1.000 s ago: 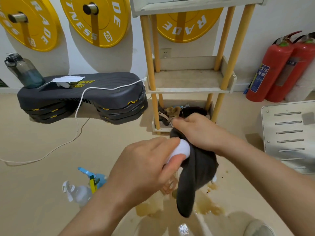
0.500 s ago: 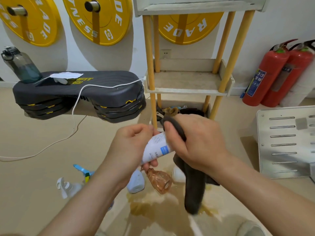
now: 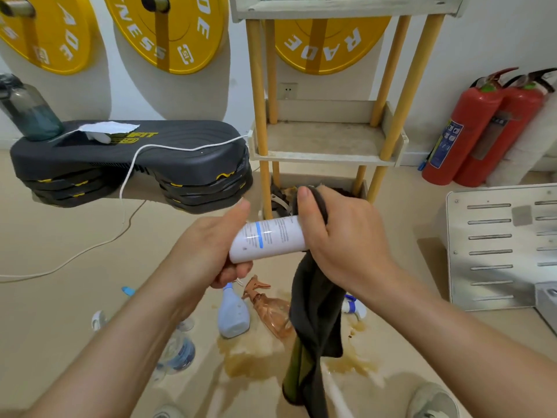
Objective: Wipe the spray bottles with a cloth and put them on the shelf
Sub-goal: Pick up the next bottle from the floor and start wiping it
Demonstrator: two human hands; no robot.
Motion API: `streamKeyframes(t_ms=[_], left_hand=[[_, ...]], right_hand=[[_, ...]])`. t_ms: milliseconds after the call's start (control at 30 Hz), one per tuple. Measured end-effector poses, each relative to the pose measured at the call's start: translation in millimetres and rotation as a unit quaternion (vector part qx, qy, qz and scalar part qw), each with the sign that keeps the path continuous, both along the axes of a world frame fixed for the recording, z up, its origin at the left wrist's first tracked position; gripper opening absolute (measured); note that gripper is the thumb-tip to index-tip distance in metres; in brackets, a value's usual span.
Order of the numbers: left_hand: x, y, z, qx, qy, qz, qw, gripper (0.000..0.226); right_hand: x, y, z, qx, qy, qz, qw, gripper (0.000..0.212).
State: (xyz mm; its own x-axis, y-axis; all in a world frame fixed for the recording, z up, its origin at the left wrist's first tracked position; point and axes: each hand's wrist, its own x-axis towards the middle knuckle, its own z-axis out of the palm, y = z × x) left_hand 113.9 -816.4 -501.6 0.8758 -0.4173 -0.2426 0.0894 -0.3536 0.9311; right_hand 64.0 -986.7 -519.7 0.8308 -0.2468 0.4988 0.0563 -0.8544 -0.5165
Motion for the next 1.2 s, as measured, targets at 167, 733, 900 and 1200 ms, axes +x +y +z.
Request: streamKeyframes(t_ms=[167, 733, 900, 1200], left_hand=[[2, 3, -14, 0.012, -0.276, -0.073, 0.958, 0.017], [-5, 5, -17, -0.007, -0.382, -0.12, 0.916, 0.025], [-2, 2, -2, -0.011, -0.093, -0.035, 0.995, 0.04], [-9, -3, -24, 0.118, -0.517, -0.119, 0.839, 0.037]], right_hand=[[2, -15, -3, 0.104, 0.093, 0.015, 0.99, 0.048], [1, -21, -9, 0.208, 0.218, 0.027, 0.953, 0.049], [-6, -8, -10, 0.066, 0.093, 0.037, 0.993, 0.045], [3, -24, -2, 0.146, 0.249, -0.023, 0.957, 0.045]])
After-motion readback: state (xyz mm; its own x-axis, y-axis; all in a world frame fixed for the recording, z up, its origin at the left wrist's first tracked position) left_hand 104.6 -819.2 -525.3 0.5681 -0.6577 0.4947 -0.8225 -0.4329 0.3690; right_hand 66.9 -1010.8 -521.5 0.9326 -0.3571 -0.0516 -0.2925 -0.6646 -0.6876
